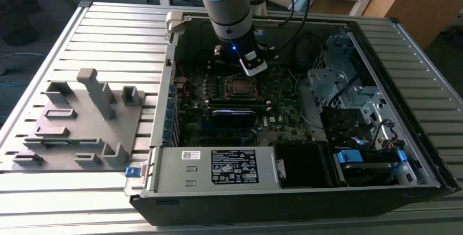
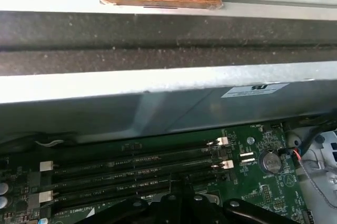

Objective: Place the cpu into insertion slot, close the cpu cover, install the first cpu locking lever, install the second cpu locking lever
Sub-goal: 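Install the first cpu locking lever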

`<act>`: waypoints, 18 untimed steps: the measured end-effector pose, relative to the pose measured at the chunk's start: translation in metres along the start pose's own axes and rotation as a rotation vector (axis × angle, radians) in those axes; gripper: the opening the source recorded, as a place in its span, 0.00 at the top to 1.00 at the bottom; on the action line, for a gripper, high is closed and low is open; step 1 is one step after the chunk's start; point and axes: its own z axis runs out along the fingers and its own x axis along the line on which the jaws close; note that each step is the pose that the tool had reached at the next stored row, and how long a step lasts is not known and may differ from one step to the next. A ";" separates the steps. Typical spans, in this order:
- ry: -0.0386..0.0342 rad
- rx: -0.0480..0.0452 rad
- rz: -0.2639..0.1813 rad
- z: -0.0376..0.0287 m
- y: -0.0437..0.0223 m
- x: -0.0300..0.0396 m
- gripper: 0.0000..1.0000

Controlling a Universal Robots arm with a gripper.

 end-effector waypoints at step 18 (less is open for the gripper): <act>-0.0164 0.0309 -0.013 0.0096 0.0019 0.0043 0.89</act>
